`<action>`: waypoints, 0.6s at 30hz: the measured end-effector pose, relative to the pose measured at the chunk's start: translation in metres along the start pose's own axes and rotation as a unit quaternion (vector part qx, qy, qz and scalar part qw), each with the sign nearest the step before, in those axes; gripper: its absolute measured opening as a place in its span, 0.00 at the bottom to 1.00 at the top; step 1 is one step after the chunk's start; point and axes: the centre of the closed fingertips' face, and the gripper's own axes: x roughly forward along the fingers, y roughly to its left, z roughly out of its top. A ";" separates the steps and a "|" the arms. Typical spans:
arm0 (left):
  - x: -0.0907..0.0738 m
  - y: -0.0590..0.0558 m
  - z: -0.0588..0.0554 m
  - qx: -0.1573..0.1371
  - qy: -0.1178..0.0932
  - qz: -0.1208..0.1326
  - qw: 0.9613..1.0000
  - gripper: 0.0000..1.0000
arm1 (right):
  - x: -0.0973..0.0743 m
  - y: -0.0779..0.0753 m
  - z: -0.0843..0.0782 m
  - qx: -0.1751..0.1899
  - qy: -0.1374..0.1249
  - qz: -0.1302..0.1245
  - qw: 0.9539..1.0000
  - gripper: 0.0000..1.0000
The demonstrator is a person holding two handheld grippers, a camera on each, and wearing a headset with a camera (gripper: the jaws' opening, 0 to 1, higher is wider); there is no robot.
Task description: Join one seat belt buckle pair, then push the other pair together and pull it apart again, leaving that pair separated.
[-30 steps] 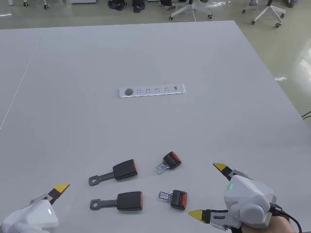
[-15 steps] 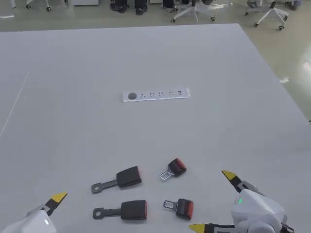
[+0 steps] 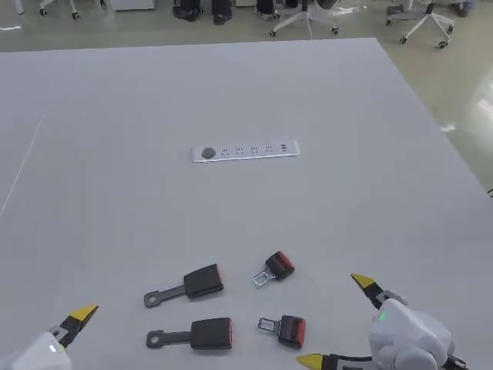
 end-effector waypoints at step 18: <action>0.004 -0.006 -0.010 0.025 0.031 -0.008 0.999 0.99 | 0.003 0.003 0.002 -0.014 0.011 0.005 1.000 0.95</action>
